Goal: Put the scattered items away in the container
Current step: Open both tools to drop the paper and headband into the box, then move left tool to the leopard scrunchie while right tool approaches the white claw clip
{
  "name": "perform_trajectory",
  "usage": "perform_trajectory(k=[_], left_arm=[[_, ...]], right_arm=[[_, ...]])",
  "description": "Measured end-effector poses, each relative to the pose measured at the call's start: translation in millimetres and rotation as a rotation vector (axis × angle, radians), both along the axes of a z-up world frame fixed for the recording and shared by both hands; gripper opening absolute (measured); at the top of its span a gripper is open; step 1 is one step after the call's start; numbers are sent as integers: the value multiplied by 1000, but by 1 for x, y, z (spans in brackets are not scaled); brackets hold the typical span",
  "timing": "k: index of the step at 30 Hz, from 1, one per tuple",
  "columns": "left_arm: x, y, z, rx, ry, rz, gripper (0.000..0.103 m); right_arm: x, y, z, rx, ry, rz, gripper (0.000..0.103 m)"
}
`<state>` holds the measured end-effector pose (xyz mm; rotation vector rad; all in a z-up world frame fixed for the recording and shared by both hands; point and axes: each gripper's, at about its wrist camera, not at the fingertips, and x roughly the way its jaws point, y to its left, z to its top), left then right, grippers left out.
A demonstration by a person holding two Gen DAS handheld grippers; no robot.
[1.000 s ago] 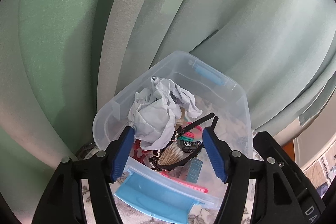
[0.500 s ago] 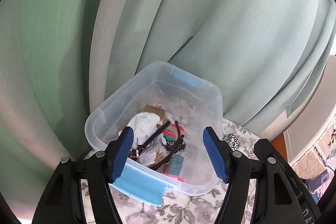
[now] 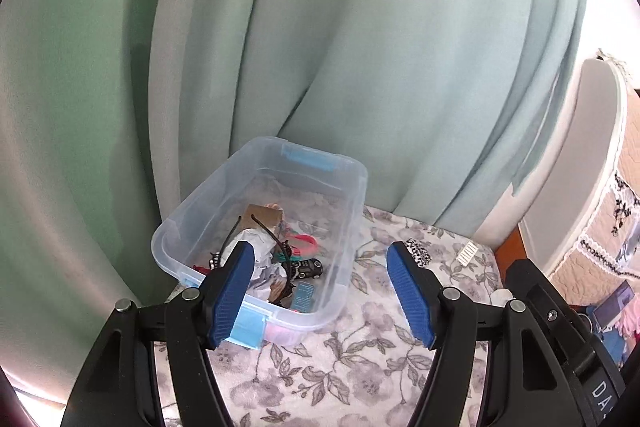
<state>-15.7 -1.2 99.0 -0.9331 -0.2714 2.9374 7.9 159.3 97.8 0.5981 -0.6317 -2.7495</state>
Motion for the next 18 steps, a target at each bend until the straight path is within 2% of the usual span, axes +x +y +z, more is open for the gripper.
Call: perform_trajectory(k=[9,18], left_arm=[[19,62,1,-97,15,-135,70],[28,106,-12,-168,-16,-211,70]], right_arm=[[35,47,-2,-58,5,-92,49],[51,87,-18,-85,-33,-174,60]])
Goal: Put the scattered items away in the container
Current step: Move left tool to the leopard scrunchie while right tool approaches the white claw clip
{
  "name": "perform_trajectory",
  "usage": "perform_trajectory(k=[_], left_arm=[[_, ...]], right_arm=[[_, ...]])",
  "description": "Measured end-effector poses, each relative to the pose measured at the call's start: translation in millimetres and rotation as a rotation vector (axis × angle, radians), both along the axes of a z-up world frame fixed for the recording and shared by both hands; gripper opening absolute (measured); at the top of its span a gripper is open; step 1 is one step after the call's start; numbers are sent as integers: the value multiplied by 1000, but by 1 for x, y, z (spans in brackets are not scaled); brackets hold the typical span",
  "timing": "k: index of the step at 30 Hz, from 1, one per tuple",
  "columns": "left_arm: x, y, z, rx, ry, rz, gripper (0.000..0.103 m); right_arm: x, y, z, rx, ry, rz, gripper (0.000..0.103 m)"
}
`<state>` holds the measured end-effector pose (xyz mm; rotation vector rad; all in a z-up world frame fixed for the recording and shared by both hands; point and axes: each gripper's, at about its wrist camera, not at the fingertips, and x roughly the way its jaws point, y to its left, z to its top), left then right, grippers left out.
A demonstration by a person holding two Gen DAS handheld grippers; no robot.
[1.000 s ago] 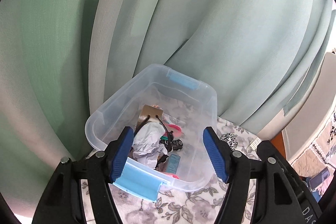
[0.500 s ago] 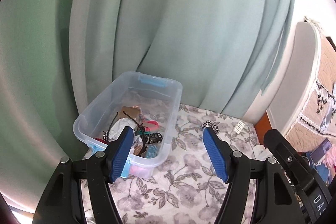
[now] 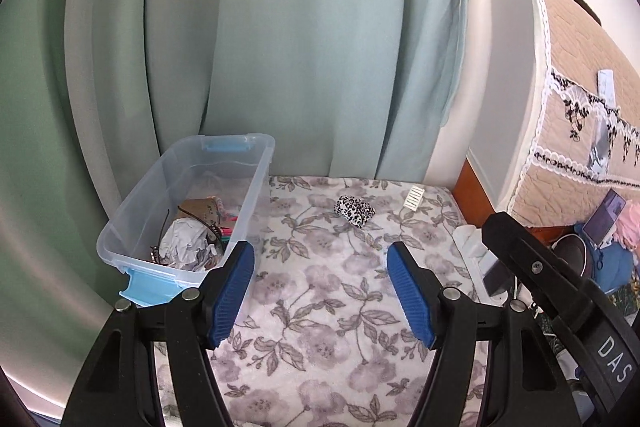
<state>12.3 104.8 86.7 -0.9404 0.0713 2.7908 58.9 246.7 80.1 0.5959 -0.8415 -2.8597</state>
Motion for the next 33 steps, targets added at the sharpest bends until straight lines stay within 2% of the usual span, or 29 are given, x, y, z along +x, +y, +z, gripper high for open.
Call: perform_trajectory(k=[6,22,33], left_arm=[[-9,21,-23,-29,-66,-44,70],[-76,31,-111,-25,-282,-5,70],[-149,36,-144,27,-311,25,70]], right_arm=[[-2,21,-18,-8,-59,-51,67],[-58,43,-101,-15,-286,-66,68],[-129,59,-135,55,-365,-104,67]])
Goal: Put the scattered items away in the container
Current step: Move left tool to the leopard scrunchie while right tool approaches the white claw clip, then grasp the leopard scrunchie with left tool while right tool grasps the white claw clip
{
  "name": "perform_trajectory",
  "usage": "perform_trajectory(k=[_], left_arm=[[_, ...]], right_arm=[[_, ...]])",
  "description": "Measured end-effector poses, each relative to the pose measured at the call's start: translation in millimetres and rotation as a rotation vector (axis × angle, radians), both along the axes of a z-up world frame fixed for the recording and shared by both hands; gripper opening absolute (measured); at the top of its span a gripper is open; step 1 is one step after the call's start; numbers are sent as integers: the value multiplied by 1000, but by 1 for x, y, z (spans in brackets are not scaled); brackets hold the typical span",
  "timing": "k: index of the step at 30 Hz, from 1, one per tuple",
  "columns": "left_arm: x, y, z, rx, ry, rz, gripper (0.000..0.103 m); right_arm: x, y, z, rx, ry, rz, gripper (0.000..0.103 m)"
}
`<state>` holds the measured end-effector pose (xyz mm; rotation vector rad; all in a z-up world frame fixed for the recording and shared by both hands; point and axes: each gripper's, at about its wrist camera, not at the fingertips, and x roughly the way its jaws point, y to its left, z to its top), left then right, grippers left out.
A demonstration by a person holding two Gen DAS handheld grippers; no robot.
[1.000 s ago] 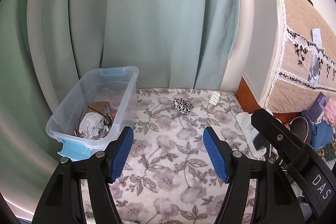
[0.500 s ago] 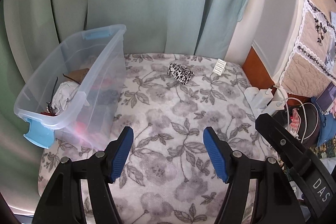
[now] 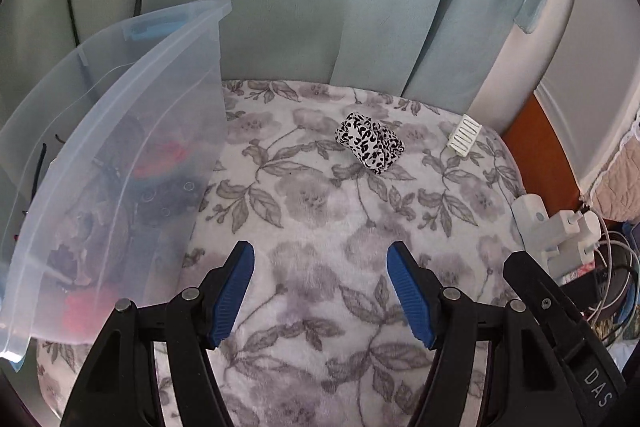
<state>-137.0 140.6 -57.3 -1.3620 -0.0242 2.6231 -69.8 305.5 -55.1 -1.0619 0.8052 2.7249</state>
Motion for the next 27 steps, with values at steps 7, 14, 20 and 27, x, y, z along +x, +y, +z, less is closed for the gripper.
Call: perform_trajectory(k=[7,14,20,27], left_arm=[[-42,11,-14,39,5,6,70],[-77,23,-30,54,21,12,70],[-103,38,-45,70,19,9,70],[-127,47,-55,75,39,16,70]], right_arm=[[-45,12,-14,58,-7,-30,67],[-79,29,-32,130,-10,-106,67],[-110,42,-38,185,9,-135,67],[-147,51,-43,232,17,-124,67]])
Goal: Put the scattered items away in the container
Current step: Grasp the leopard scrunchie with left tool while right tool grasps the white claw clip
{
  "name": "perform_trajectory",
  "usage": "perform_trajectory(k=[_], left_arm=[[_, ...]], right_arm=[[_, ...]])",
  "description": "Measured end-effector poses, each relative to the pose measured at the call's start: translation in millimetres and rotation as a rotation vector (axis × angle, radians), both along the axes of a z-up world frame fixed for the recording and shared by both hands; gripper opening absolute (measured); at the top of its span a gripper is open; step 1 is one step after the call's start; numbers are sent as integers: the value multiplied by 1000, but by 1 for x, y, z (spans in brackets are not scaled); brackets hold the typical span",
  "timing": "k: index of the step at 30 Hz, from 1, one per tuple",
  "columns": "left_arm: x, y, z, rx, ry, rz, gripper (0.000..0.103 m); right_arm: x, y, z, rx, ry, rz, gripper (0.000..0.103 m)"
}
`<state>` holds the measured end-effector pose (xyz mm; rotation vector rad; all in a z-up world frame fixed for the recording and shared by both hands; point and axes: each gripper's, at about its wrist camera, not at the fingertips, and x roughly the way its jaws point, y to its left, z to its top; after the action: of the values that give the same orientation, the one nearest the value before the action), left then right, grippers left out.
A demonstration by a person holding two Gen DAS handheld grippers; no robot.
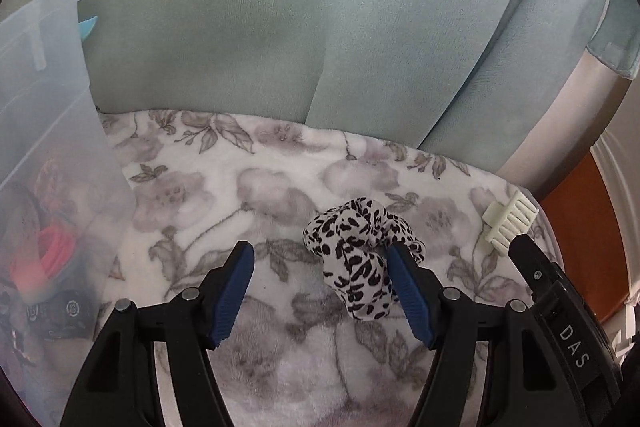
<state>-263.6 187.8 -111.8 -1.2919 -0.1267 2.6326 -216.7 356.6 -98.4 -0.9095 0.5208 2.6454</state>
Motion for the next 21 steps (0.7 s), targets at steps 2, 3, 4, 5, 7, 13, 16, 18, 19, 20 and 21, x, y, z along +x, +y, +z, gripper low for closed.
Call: perform_trajectory(k=[2,3,4,5,7,13,16,18,19,20,21], left_arm=[[-6,-1,-4,14,-6,8,70],[-8,-1,-5,17,-5,12,70],[-10,-1,-7,18,-4,14,70],[-11,-1,-9,18,-4,17,70],[-14,0,-13,23,-7,15,70],[-15,5,-23,31,-14,-6,70],[-16,5,-28,35,-16,-6,70],[-17,3,-29,37,-13,-4,70],[-16,3,-30,35,-12,-4,70],[-15,2,-31,32,-9,-4,70],[-13,0,-31,31,-5,-4,70]], right_arm=[[-8,0,-1,12,0,2,67],[-12,0,-2,21,-5,-2,67],[-15,0,-4,27,-9,-3,67],[-17,-1,-5,31,-10,-3,67],[-21,-1,-8,42,-14,-10,67],[-34,7,-18,16,-61,-27,67],[-39,13,-23,-17,-84,-39,67],[-41,16,-25,-32,-97,-44,67],[-43,17,-26,-39,-102,-43,67],[-44,18,-27,-44,-105,-44,68],[-44,19,-27,-47,-101,-46,68]])
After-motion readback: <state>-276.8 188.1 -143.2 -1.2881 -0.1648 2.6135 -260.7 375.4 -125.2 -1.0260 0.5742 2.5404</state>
